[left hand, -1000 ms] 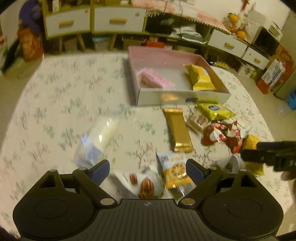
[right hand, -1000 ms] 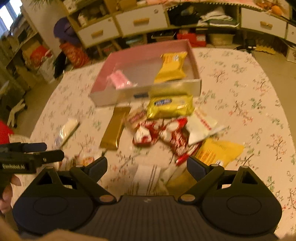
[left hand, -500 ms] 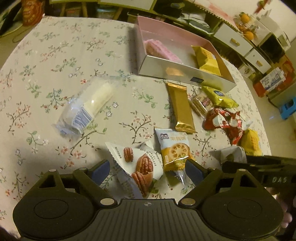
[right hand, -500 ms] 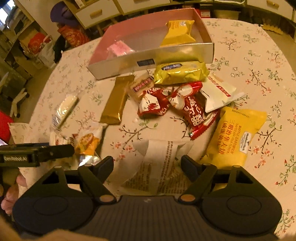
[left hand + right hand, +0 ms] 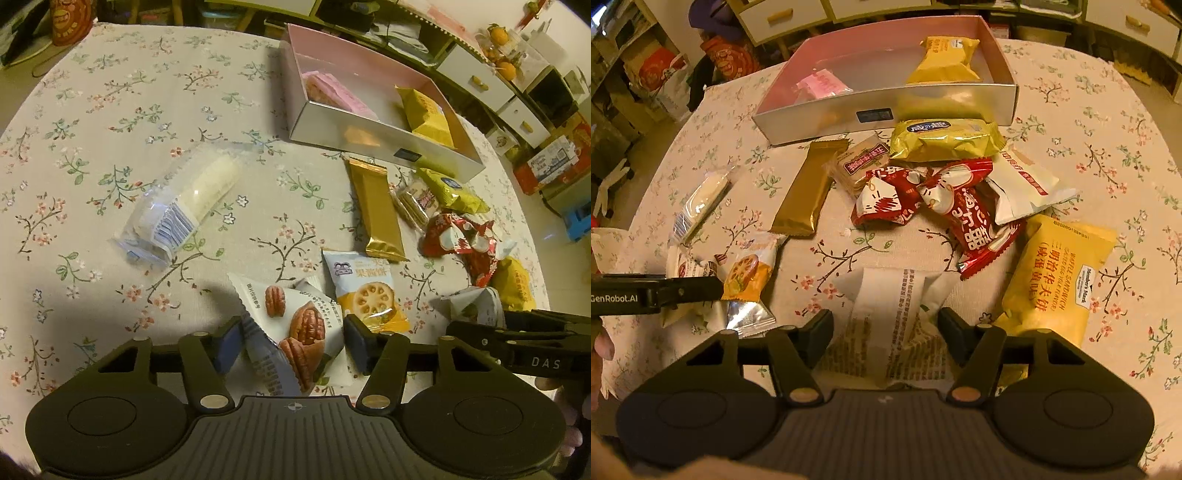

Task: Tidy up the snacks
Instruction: 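Grasp the pecan packet with the left gripper while the right grasps the white paper pastry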

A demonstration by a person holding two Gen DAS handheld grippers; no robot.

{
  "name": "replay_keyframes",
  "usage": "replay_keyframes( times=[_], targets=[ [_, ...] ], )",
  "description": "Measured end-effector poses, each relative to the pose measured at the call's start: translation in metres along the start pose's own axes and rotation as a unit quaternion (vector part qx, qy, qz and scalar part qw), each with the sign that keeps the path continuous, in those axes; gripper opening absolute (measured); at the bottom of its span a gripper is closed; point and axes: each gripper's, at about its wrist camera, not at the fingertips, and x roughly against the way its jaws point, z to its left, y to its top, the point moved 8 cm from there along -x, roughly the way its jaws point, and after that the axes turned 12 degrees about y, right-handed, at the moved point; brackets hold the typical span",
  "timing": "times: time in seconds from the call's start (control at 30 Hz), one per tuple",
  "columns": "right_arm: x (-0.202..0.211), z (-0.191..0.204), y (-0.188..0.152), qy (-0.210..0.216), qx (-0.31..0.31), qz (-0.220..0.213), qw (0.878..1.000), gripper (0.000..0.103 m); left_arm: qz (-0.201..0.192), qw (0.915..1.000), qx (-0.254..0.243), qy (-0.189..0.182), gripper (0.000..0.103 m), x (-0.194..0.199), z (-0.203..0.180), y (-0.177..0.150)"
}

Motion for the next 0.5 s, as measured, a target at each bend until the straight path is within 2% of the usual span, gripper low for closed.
replay_keyframes(
  times=[0.13, 0.3, 0.5],
  targets=[
    [0.0006, 0.0002, -0.0001, -0.012, 0.01, 0.0, 1.0, 0.05, -0.001, 1.0, -0.002, 0.003, 0.054, -0.0013, 0.0003, -0.0001],
    [0.0001, 0.0041, 0.0012, -0.024, 0.029, 0.001, 0.999, 0.046, -0.004, 0.9999, -0.01, 0.011, 0.051, 0.0011, -0.0014, 0.0002],
    [0.0014, 0.0082, 0.0019, -0.019, 0.033, 0.002, 0.999, 0.045, -0.005, 0.9998, -0.015, 0.014, 0.05, 0.004, -0.001, 0.0008]
  ],
)
